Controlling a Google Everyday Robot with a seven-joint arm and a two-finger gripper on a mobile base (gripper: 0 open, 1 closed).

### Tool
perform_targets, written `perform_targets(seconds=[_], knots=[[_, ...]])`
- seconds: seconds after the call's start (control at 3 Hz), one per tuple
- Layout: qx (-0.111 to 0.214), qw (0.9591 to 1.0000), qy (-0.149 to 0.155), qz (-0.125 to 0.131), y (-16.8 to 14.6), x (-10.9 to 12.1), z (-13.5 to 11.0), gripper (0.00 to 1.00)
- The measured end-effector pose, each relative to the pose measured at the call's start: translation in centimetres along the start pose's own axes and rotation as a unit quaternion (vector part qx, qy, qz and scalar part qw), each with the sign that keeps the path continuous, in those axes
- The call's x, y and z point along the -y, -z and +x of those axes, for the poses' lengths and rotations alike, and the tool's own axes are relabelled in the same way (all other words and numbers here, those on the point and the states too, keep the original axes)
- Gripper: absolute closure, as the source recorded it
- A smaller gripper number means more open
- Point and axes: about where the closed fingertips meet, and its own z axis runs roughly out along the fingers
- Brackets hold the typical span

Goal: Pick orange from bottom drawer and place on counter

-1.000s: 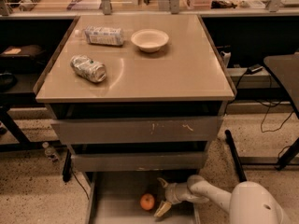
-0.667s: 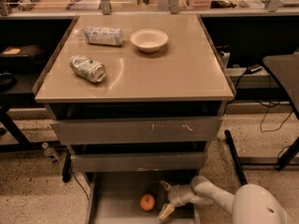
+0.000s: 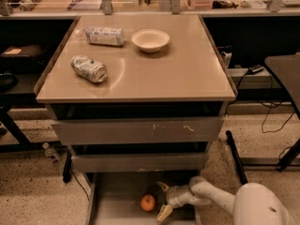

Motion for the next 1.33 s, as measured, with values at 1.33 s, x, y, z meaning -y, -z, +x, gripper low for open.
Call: perform_targets(seconds=[1.33], knots=[[0.005, 0.9984, 0.054, -0.015, -3.1, -0.9, -3.3, 0.00]])
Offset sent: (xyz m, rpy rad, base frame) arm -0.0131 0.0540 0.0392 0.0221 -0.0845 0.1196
